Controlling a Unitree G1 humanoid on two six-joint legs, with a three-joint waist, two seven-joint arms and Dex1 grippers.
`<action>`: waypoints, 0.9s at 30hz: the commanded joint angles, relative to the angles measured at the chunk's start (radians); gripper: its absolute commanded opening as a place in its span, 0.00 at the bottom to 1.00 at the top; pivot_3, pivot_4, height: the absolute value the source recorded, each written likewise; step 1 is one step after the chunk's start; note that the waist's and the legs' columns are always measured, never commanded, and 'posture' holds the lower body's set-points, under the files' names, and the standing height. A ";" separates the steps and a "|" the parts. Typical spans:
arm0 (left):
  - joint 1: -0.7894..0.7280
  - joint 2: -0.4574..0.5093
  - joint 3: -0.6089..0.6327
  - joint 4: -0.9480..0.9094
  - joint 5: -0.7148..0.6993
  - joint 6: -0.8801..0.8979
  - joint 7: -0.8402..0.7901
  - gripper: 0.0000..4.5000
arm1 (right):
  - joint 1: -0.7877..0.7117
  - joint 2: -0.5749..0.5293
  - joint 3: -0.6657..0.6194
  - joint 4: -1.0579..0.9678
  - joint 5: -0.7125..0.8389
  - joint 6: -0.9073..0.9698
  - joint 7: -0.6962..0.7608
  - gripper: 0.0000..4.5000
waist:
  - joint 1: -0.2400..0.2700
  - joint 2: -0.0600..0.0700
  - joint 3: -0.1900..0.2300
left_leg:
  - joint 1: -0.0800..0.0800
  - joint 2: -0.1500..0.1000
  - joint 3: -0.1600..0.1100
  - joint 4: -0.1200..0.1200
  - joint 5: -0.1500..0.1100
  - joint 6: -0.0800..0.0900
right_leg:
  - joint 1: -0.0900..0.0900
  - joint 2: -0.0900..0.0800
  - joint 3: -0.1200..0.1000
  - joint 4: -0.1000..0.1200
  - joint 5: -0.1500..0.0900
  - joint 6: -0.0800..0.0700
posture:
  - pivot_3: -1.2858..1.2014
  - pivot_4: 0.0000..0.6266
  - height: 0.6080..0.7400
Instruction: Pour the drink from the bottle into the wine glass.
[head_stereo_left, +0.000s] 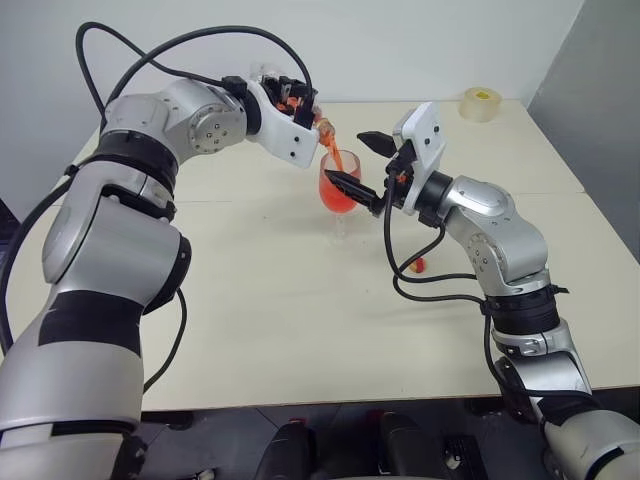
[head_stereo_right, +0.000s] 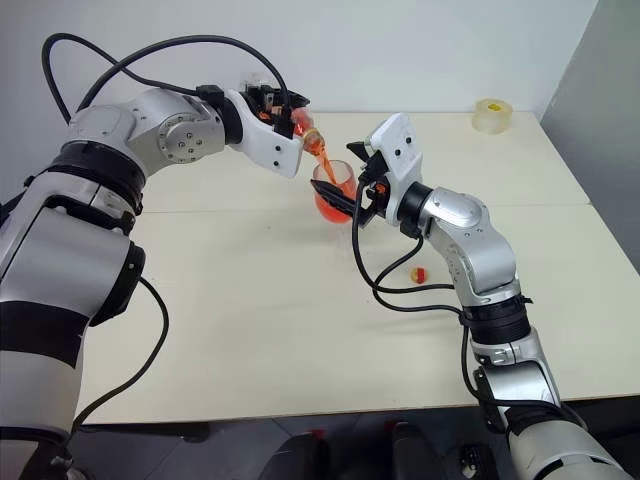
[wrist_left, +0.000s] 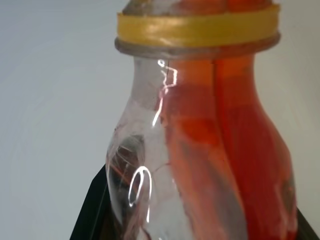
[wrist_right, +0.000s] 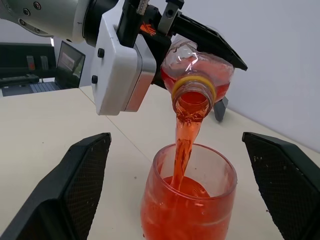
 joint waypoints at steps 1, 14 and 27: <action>-0.052 0.021 0.000 -0.008 0.001 0.001 0.024 0.39 | -0.015 0.003 -0.009 -0.020 0.000 -0.029 0.003 1.00 | 0.000 0.000 0.000 | 0.000 0.000 0.000 0.000 0.000 0.000 | 0.000 0.000 0.000 0.000 0.000 0.000 | 0.52 0.24 1.00; -0.058 0.022 -0.011 -0.006 0.009 0.005 0.040 0.39 | -0.023 -0.002 -0.013 -0.011 -0.002 -0.033 0.007 1.00 | 0.000 0.000 0.000 | 0.000 0.000 0.000 0.000 0.000 0.000 | 0.000 0.000 0.000 0.000 0.000 0.000 | 0.52 0.24 1.00; 0.004 -0.016 0.165 0.008 -0.213 0.061 -0.238 0.39 | -0.019 -0.005 -0.015 -0.009 -0.005 -0.040 0.003 1.00 | -0.001 0.000 0.000 | 0.000 0.000 0.000 0.000 0.000 0.000 | 0.000 0.000 0.000 0.000 0.000 0.000 | 0.52 0.24 1.00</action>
